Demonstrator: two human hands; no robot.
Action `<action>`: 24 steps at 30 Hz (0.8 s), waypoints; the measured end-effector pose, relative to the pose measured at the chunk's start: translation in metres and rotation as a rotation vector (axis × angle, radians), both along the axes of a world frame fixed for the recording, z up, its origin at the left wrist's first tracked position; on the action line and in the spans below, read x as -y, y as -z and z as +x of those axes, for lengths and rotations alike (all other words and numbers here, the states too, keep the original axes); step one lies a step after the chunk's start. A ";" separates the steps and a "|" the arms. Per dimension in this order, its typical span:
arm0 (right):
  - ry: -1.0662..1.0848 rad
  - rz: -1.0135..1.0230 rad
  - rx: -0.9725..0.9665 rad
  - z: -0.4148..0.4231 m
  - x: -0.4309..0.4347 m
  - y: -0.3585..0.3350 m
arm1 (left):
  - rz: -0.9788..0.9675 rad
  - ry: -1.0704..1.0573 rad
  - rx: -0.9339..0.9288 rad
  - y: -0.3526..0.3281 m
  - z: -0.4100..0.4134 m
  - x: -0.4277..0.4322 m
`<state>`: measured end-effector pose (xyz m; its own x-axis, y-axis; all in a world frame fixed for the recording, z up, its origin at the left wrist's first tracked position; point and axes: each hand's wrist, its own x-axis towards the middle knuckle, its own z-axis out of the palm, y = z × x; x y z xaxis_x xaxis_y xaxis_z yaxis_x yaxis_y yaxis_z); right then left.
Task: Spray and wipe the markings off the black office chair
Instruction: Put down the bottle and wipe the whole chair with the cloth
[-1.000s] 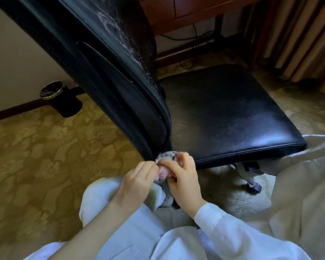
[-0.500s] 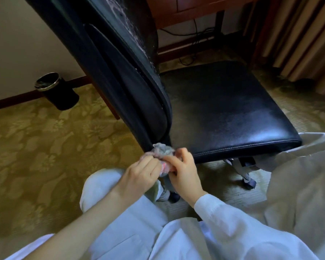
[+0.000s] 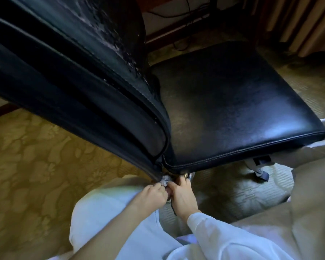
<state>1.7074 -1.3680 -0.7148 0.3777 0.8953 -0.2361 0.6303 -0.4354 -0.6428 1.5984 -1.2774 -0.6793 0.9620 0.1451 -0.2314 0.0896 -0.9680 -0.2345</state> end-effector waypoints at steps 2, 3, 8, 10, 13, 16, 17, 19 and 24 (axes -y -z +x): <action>0.031 0.030 -0.040 0.001 0.003 0.002 | -0.016 -0.033 -0.008 -0.008 0.006 0.003; 0.065 0.062 -0.059 0.000 0.007 0.002 | -0.021 -0.030 0.010 -0.015 0.008 0.005; 0.198 0.225 -0.165 -0.003 0.026 -0.016 | -0.106 0.036 0.337 -0.036 -0.001 0.014; 0.213 0.309 -0.175 -0.002 0.026 -0.034 | -0.143 -0.023 0.481 -0.045 -0.006 0.015; 0.228 0.457 -0.154 0.000 0.029 -0.059 | -0.137 -0.105 0.570 -0.069 -0.012 0.024; 0.220 0.574 -0.161 0.002 0.034 -0.090 | -0.094 -0.117 0.647 -0.108 -0.013 0.038; 0.215 0.627 -0.152 0.004 0.035 -0.103 | -0.070 -0.115 0.685 -0.121 -0.012 0.042; 0.200 0.747 -0.113 0.010 0.036 -0.131 | -0.014 -0.098 0.772 -0.150 -0.009 0.048; 0.134 0.991 -0.051 0.027 0.034 -0.216 | 0.132 -0.027 0.963 -0.235 0.000 0.060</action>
<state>1.7348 -1.4023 -0.4989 0.4999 0.6473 0.5754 0.5771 0.2465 -0.7786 1.5988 -1.3372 -0.4443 0.7267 0.1385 0.6728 0.3217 -0.9340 -0.1553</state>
